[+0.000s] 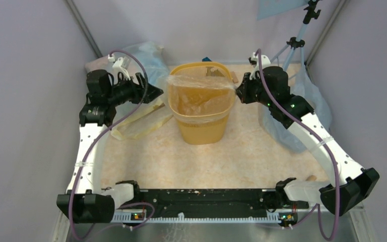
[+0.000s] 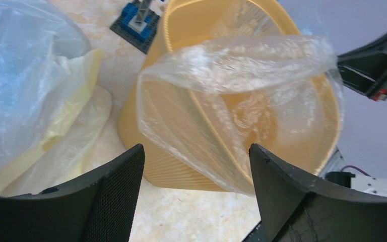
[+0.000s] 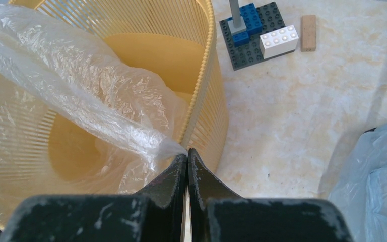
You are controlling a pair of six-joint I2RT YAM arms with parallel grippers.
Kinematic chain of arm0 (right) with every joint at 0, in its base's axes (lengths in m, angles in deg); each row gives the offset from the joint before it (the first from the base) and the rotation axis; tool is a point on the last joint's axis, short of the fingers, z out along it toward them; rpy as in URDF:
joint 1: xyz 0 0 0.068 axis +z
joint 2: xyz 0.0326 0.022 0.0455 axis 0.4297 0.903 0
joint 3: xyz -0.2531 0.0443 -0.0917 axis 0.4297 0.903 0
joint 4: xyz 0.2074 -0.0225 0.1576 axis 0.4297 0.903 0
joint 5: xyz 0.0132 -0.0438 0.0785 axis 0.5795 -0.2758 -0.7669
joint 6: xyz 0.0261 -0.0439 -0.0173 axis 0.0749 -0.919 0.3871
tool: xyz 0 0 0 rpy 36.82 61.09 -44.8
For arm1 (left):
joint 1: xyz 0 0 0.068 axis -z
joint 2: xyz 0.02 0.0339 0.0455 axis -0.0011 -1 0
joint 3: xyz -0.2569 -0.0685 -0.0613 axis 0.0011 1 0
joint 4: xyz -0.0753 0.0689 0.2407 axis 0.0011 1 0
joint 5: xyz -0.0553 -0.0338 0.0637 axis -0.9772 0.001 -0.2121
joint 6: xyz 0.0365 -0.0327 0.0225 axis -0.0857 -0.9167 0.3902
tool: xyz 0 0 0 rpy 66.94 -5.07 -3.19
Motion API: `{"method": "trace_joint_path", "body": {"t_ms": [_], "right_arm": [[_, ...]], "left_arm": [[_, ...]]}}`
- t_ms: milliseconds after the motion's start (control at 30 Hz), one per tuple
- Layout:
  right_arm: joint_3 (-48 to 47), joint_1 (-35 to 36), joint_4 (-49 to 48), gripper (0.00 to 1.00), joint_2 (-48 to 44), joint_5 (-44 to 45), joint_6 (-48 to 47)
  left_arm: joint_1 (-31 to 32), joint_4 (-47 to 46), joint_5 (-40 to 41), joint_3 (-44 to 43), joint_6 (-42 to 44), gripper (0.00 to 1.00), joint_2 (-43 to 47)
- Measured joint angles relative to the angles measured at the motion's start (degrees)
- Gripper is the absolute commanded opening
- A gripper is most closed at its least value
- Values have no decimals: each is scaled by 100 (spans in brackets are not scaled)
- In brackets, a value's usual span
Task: Put the trash bags into the trash bin
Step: Place the trash bag in the trash bin.
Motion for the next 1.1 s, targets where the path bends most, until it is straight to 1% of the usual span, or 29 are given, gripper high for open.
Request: {"method": "trace_joint_path", "body": {"t_ms": [167, 333, 400, 533, 600, 733, 767, 833, 900, 1000, 1100], "right_arm": [[2, 0, -24, 0, 2, -4, 2], [98, 0, -107, 0, 2, -22, 35], [138, 0, -118, 0, 2, -35, 42], [184, 0, -125, 0, 2, -59, 42], [184, 0, -120, 0, 2, -63, 42], [186, 0, -120, 0, 2, -74, 42], [188, 0, -116, 0, 0, -74, 39], [234, 0, -125, 0, -26, -101, 42], [275, 0, -90, 1, -46, -229, 44], [291, 13, 15, 22, -63, -413, 22], [278, 39, 203, 33, -96, -518, -50]], "left_arm": [[20, -33, -422, 133, -452, 75, 199], [39, -37, -433, 133, -697, 66, 4], [81, -46, -415, 136, -778, 65, -103], [404, -177, -302, 133, -916, 64, -358], [605, -234, -216, 131, -957, 60, -501], [887, -195, 26, 42, -975, 47, -796], [920, -151, 98, -22, -964, 39, -868], [973, -35, 275, -251, -918, 29, -1016], [984, 72, 564, -533, -750, 22, -1117], [1012, 452, 855, -894, -542, 17, -1287], [1075, 1095, 1143, -1572, -105, 13, -1659]]}}
